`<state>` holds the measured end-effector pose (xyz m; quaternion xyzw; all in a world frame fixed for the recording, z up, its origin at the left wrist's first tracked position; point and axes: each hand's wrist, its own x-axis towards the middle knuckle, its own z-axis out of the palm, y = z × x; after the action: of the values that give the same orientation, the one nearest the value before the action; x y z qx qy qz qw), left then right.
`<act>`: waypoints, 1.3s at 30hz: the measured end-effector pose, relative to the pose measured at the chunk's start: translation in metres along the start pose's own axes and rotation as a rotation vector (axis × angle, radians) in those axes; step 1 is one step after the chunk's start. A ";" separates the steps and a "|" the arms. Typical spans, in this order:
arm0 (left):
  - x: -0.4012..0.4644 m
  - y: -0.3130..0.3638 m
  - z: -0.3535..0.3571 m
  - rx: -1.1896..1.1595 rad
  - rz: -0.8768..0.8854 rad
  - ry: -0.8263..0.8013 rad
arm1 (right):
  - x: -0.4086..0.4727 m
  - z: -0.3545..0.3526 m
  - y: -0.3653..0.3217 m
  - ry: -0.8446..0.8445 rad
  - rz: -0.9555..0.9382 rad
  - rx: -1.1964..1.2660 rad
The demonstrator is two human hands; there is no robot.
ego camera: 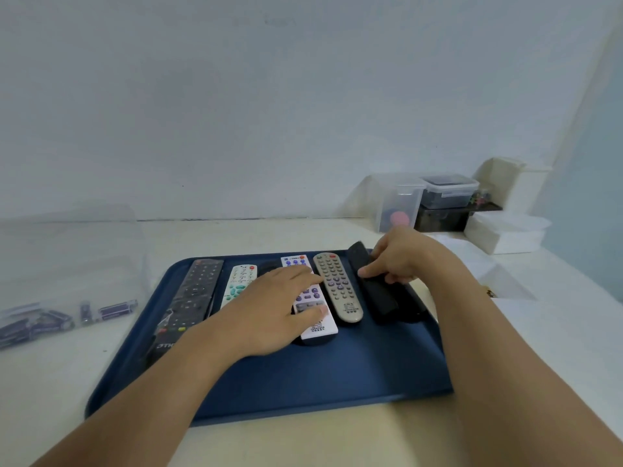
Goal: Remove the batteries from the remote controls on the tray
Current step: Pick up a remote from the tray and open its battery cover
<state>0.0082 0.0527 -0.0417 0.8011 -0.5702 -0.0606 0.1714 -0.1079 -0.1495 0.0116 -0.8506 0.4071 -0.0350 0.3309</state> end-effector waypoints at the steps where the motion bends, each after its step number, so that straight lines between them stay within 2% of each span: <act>1: 0.000 0.000 0.000 0.004 0.008 0.001 | -0.001 0.001 0.000 0.016 -0.007 0.023; 4: 0.001 -0.002 0.001 0.006 0.019 0.006 | -0.005 0.001 -0.006 0.182 -0.119 -0.061; 5: 0.001 -0.002 0.001 0.004 0.022 0.010 | -0.009 0.003 -0.011 0.187 -0.151 -0.071; 8: 0.001 -0.003 0.001 -0.013 0.022 0.028 | -0.023 0.020 -0.028 0.049 -0.187 -0.172; 11: 0.001 -0.003 0.000 -0.106 -0.026 0.029 | -0.024 0.035 -0.035 0.042 -0.221 -0.300; 22: 0.002 -0.006 -0.004 -0.293 -0.072 -0.015 | -0.011 0.040 -0.033 0.025 -0.124 -0.086; 28: 0.002 -0.009 -0.003 -0.330 -0.091 -0.024 | -0.006 0.034 -0.026 0.037 -0.097 -0.059; 31: 0.003 -0.011 -0.001 -0.434 -0.109 -0.006 | -0.005 0.017 -0.016 0.073 -0.141 0.128; 32: 0.004 -0.009 -0.003 -0.483 -0.113 0.044 | -0.006 0.014 -0.016 0.060 -0.186 0.234; 34: 0.009 -0.007 -0.008 -0.674 -0.142 0.279 | -0.014 0.016 -0.024 -0.009 -0.334 0.482; 35: 0.009 -0.006 -0.014 -0.867 -0.178 0.391 | -0.017 0.020 -0.029 -0.021 -0.446 0.572; 36: 0.009 -0.006 -0.023 -1.121 -0.234 0.438 | -0.021 0.024 -0.036 0.004 -0.579 0.603; 38: 0.009 -0.013 -0.034 -1.610 -0.306 0.283 | -0.024 0.032 -0.047 0.114 -0.813 0.519; 39: 0.005 -0.017 -0.037 -1.740 -0.316 0.171 | -0.026 0.037 -0.051 0.173 -0.889 0.442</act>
<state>0.0354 0.0609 -0.0122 0.4582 -0.1900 -0.4356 0.7511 -0.0790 -0.0888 0.0182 -0.8452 0.0141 -0.3285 0.4212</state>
